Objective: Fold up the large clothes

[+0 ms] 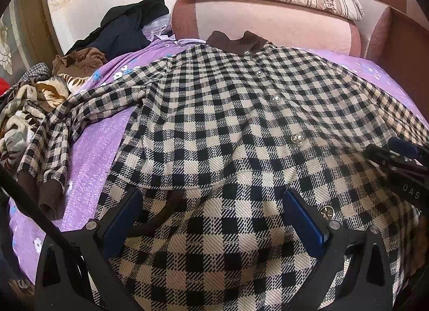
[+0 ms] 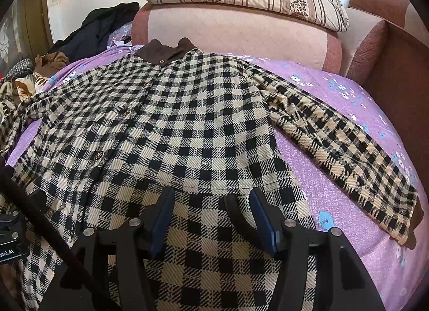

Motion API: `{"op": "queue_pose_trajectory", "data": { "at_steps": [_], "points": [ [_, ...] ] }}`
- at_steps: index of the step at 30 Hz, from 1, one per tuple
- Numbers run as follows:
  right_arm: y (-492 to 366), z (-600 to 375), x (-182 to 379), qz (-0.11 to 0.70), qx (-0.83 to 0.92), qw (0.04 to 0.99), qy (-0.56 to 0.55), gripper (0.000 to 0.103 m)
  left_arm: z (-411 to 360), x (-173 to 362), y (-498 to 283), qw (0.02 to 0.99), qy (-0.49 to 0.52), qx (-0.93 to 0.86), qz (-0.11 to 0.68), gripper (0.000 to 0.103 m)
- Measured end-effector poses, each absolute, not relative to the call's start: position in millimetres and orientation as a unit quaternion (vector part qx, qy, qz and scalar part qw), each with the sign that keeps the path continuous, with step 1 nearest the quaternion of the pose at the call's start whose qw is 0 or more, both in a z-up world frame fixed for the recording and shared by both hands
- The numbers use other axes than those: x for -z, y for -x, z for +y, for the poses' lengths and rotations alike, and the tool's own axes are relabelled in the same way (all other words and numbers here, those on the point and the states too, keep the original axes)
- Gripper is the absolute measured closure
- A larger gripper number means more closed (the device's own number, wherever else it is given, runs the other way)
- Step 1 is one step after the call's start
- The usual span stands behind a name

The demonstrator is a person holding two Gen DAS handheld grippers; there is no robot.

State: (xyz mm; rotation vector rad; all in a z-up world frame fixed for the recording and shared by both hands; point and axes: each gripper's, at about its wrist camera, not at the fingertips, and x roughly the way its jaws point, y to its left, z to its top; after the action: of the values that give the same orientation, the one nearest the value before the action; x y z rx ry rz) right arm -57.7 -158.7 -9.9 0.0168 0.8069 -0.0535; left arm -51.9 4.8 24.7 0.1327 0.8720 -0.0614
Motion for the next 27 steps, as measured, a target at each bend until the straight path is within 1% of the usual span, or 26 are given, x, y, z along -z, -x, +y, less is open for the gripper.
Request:
{"op": "queue_pose_trajectory", "data": {
  "at_steps": [27],
  "points": [
    [56.2, -159.4, 14.7, 0.399, 0.026, 0.916, -0.010, 0.040, 5.6, -20.8, 49.1, 0.901, -0.061, 0.028, 0.428, 0.000]
  ]
}}
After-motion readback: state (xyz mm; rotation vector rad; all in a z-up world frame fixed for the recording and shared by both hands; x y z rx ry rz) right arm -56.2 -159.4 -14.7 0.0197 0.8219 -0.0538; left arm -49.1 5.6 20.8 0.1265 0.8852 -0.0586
